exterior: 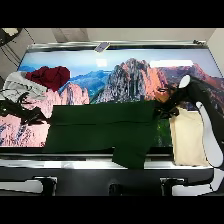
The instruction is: Fold the shirts.
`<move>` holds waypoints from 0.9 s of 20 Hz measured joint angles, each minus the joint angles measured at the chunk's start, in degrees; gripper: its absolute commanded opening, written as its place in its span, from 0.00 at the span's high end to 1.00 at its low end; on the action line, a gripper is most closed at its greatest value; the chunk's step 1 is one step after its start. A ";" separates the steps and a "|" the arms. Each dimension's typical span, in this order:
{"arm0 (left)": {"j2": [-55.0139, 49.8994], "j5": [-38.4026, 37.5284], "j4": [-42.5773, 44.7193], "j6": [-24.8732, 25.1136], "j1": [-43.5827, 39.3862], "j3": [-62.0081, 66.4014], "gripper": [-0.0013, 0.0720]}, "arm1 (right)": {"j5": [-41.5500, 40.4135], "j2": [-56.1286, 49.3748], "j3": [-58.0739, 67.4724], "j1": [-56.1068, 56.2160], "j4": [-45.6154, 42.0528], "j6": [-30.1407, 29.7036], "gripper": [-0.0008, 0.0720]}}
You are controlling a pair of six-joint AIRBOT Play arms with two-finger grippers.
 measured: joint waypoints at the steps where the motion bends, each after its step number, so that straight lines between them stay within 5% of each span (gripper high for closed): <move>1: 1.99 -0.44 1.44 -0.42 0.72 -1.73 0.46 | 0.55 1.90 -1.40 -1.05 0.00 -0.31 0.46; 8: 15.26 4.61 9.94 -0.09 6.69 -24.57 0.45 | -3.63 15.91 -19.06 -2.38 2.10 -2.38 0.45; 14: 17.66 8.39 9.42 2.93 9.11 -31.95 0.46 | -5.18 19.08 -24.72 -2.25 2.86 -4.39 0.45; 18: 17.70 9.75 7.15 3.69 9.49 -34.05 0.56 | -4.59 19.50 -25.42 -2.25 2.86 -5.20 0.45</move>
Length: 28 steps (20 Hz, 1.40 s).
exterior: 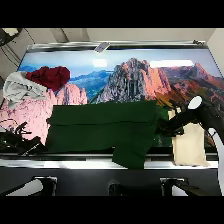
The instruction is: Fold the shirts.
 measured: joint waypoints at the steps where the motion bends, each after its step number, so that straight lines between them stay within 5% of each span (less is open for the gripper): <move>1: 0.02 0.17 -0.35 0.02 0.00 -0.42 0.66 | 0.31 0.04 -0.07 0.00 0.02 -0.22 0.45; 5: 0.04 1.99 -1.51 0.22 0.02 -2.03 0.94 | 1.66 0.15 -0.33 0.00 -0.02 -0.72 0.45; 8: 0.04 2.47 -2.27 0.22 0.02 -2.47 0.94 | 2.40 1.22 -2.58 0.00 0.00 -0.94 0.41; 10: 0.02 2.56 -2.69 0.22 0.02 -2.62 0.95 | 1.95 2.89 -6.64 -0.02 0.59 -1.53 0.29; 21: 0.11 3.32 -4.22 0.52 0.00 -2.84 0.94 | -12.15 5.53 -29.24 -0.02 18.60 -8.59 0.33; 23: 0.11 3.39 -4.31 0.90 0.00 -2.84 0.95 | -14.53 5.53 -30.86 -0.02 21.73 -9.33 0.61; 24: 0.11 3.45 -4.33 1.11 0.00 -2.84 0.94 | -15.87 5.53 -31.45 0.00 22.34 -9.66 0.89; 28: 0.13 3.61 -4.37 1.57 0.00 -2.54 0.95 | -19.50 5.75 -31.61 0.02 24.15 -10.84 0.92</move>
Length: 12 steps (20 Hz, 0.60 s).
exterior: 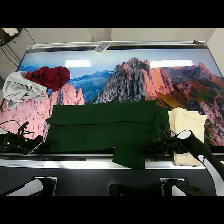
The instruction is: Fold the shirts.
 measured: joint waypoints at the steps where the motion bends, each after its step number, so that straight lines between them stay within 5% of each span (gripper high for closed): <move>1: 0.04 0.59 -0.04 0.37 -0.11 0.79 0.95 | -0.33 0.39 0.81 -0.04 0.04 -0.48 0.92; 7: 3.34 -2.43 -6.19 1.86 -1.07 11.32 0.95 | 3.58 4.07 14.58 -0.02 -5.27 1.49 0.93; 12: -2.23 1.90 -10.32 -1.57 -7.91 23.10 0.95 | -0.31 -3.78 31.71 0.04 -9.40 5.22 0.93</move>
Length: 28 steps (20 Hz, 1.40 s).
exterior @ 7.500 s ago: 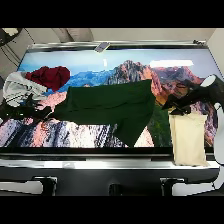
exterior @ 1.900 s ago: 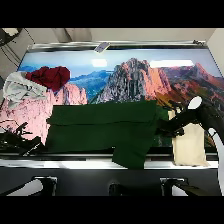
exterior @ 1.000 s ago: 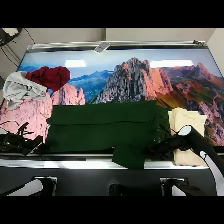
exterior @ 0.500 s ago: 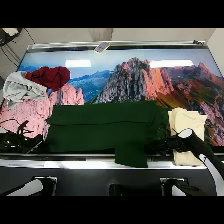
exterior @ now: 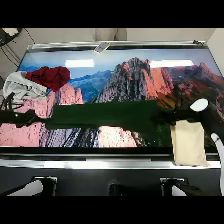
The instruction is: Fold the shirts.
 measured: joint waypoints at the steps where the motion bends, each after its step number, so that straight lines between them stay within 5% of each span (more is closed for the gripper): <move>1: -2.89 0.66 -0.28 -0.87 -1.49 2.71 0.95 | -0.98 -2.80 2.86 -0.02 -0.22 0.48 0.93; 9: -23.50 2.78 -1.09 -5.60 -8.72 17.66 0.93 | -7.13 -21.92 13.68 -0.07 6.27 1.79 0.92; 10: -24.72 3.06 -1.16 -5.90 -9.18 18.32 0.78 | -7.48 -22.84 13.97 -0.07 6.91 1.79 0.87; 11: -25.46 3.17 -1.44 -5.99 -9.49 18.82 0.51 | -7.61 -23.47 14.16 -0.07 7.17 1.79 0.62; 12: -26.05 3.13 -1.68 -6.08 -9.68 19.47 0.27 | -7.61 -23.96 14.58 -0.07 7.39 1.77 0.27; 13: -26.40 2.64 -1.81 -6.25 -9.70 20.33 0.25 | -7.06 -24.15 15.39 -0.31 7.63 1.07 0.05; 22: -20.11 -4.50 -2.23 -6.27 -6.36 27.50 0.25 | 14.56 -25.18 22.01 -9.86 -4.46 0.79 0.01; 28: -12.15 -5.07 -2.47 -6.27 -8.57 28.02 0.25 | 15.63 -31.19 22.40 -11.45 0.74 1.42 0.01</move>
